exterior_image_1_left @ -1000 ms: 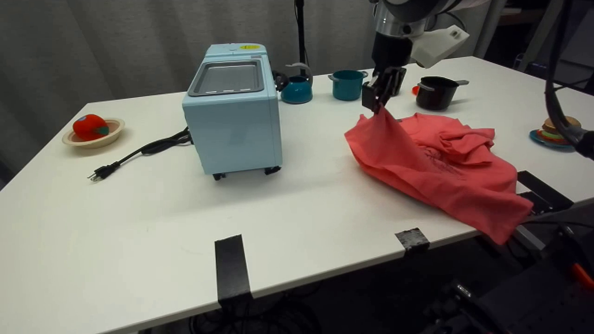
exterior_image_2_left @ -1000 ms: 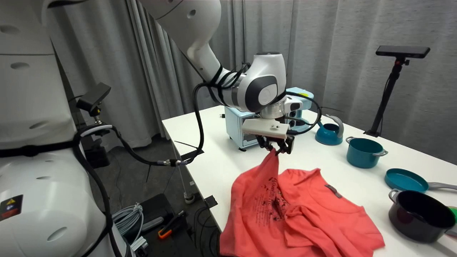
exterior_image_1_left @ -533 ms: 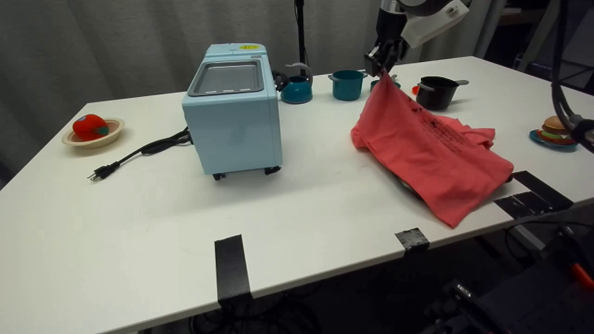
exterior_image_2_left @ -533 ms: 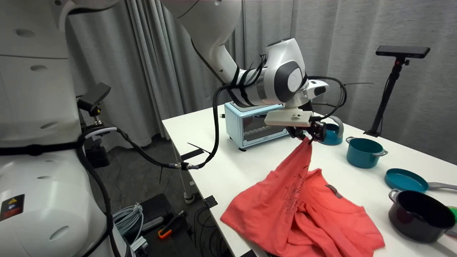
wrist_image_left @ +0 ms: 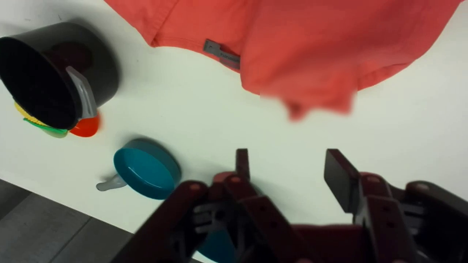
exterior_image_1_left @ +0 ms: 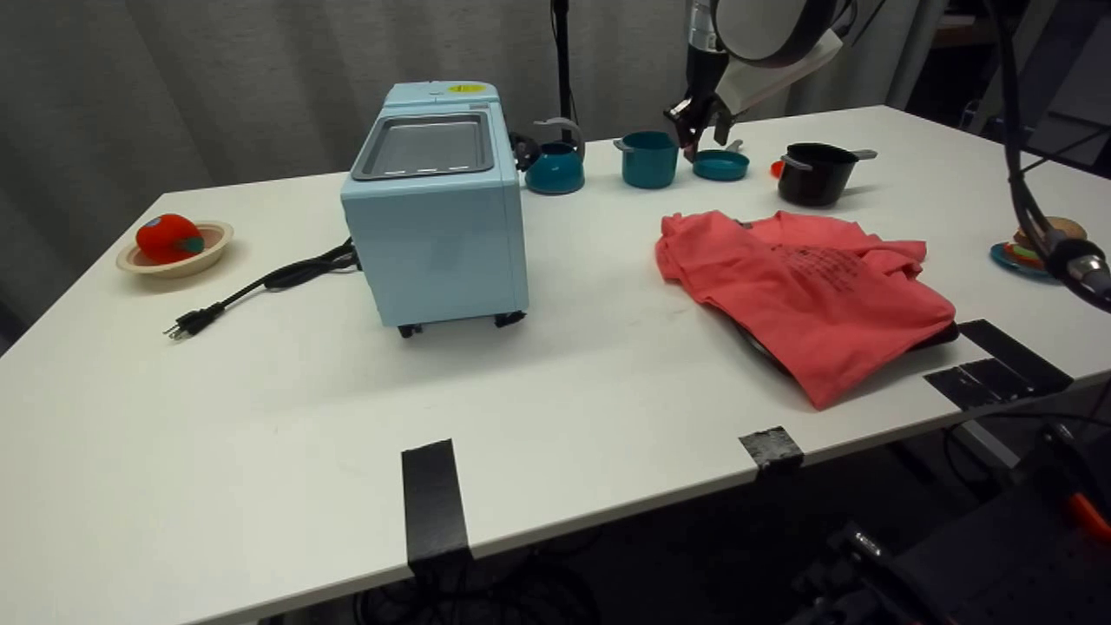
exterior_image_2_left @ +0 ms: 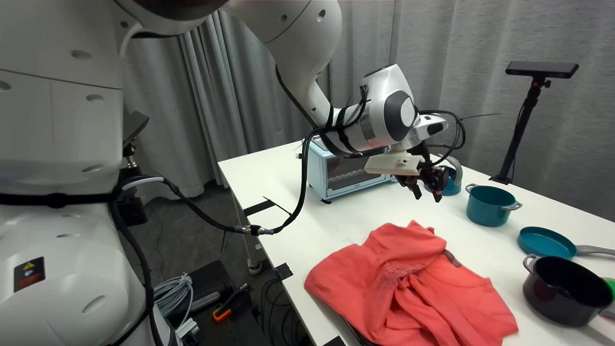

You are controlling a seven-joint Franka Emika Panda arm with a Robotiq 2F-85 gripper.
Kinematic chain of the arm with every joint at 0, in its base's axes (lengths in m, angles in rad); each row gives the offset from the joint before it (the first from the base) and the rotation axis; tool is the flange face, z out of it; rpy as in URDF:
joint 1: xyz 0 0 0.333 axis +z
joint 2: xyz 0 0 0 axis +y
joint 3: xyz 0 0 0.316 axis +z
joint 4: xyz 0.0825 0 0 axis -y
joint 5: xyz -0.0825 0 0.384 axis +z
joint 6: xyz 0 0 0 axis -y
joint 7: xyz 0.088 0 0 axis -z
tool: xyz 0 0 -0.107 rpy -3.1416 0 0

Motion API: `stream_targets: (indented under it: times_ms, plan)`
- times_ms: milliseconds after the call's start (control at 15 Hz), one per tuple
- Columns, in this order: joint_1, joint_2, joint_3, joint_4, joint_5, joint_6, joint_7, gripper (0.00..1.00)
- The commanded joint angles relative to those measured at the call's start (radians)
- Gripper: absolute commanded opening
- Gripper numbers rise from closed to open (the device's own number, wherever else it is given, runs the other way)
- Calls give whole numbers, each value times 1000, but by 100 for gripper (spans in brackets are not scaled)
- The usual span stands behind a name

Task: Fold the cloth on the table

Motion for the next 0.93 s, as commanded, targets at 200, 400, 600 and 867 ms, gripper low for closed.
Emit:
stream_targets:
  times_ms: [200, 400, 600, 867]
  plan:
    - [0, -111, 105, -176, 134, -131, -166, 100]
    - [4, -158, 145, -253, 178, -236, -225, 100]
    - [4, -189, 167, -310, 179, -319, -257, 100]
    - [-1, -195, 179, -358, 168, -381, -283, 100]
